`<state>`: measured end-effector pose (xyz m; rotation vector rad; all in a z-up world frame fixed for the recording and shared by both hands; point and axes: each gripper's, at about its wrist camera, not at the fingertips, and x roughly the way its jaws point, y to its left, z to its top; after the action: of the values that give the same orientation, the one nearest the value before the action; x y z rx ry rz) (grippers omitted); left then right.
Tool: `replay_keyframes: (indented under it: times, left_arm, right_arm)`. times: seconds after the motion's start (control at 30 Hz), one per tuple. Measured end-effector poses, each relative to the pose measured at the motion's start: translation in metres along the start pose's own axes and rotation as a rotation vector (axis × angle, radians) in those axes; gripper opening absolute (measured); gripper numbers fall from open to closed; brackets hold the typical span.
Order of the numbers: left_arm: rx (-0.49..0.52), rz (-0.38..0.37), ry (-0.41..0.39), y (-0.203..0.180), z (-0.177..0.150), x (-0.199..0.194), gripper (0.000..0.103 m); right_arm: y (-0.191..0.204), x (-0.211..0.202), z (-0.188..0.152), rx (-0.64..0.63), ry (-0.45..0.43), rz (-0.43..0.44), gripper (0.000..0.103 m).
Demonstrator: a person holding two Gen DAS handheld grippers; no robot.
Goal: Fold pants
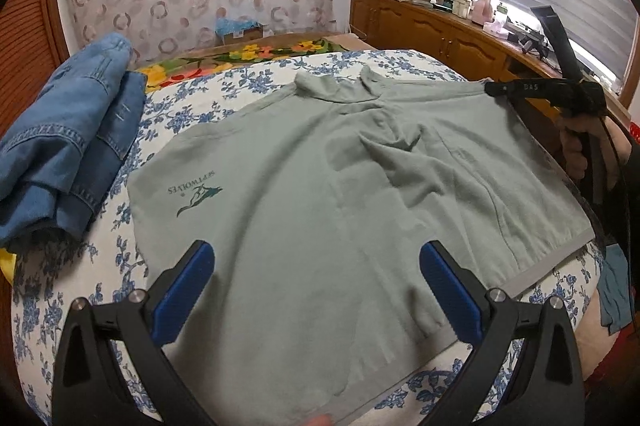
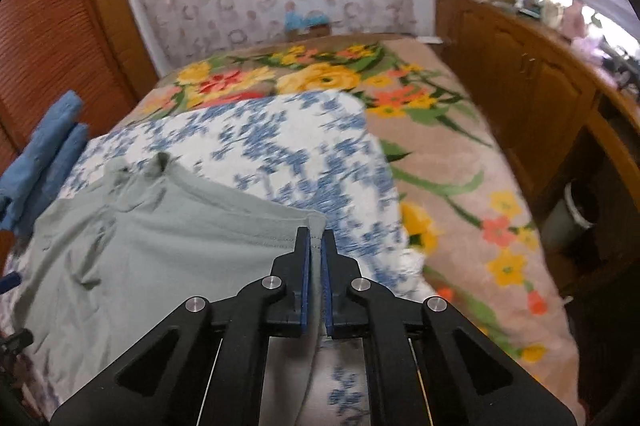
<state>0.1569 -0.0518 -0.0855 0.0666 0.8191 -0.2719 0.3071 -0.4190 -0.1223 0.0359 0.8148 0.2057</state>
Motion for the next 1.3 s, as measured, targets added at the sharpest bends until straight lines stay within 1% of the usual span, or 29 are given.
replay_keyframes:
  times: [0.03,0.1,0.13,0.23,0.3,0.37,0.43,0.53,0.6,0.77,0.97,1.07,1.2,1.3]
  left_arm:
    - [-0.003,0.0,0.001,0.002,0.0,0.0,0.103]
    - [-0.007,-0.003,0.003,0.003,-0.001,0.0,0.103]
    - [-0.008,-0.003,0.003,0.004,-0.001,0.0,0.103]
    - [-0.016,-0.007,0.003,0.007,-0.003,-0.003,0.103]
    - [-0.026,-0.015,0.0,0.01,-0.005,-0.008,0.103]
    - [-0.035,-0.018,-0.005,0.014,-0.006,-0.013,0.103]
    - [-0.04,-0.015,-0.018,0.018,-0.007,-0.021,0.103]
    - [-0.047,-0.005,-0.031,0.025,-0.014,-0.033,0.103]
    - [-0.052,0.0,-0.036,0.031,-0.019,-0.041,0.103]
    - [-0.089,0.006,-0.025,0.048,-0.039,-0.055,0.103]
    - [-0.119,0.003,-0.005,0.056,-0.069,-0.069,0.103]
    - [-0.118,0.01,-0.019,0.056,-0.079,-0.077,0.102]
    - [-0.125,-0.001,-0.04,0.056,-0.085,-0.086,0.099]
    - [-0.129,-0.007,-0.042,0.057,-0.088,-0.088,0.093]
  right_arm:
    - [-0.002,0.001,0.0,0.001,0.005,-0.025,0.002]
    - [-0.005,0.004,0.001,0.001,0.016,-0.042,0.002]
    - [-0.005,0.006,0.0,-0.007,0.016,-0.072,0.002]
    - [-0.003,0.01,0.0,-0.016,0.03,-0.071,0.002]
    - [0.002,0.01,-0.001,-0.043,0.033,-0.074,0.003]
    - [0.007,0.004,-0.004,-0.057,0.026,-0.078,0.011]
    - [0.011,-0.005,-0.008,-0.065,0.005,-0.071,0.03]
    - [0.021,-0.028,-0.018,-0.095,-0.04,-0.042,0.04]
    - [0.031,-0.042,-0.026,-0.107,-0.061,-0.021,0.043]
    - [0.071,-0.075,-0.062,-0.172,-0.103,0.037,0.045]
    - [0.113,-0.088,-0.096,-0.224,-0.104,0.113,0.045]
    - [0.132,-0.095,-0.104,-0.265,-0.117,0.125,0.045]
    - [0.15,-0.101,-0.113,-0.289,-0.132,0.144,0.045]
    - [0.157,-0.103,-0.114,-0.305,-0.141,0.144,0.045]
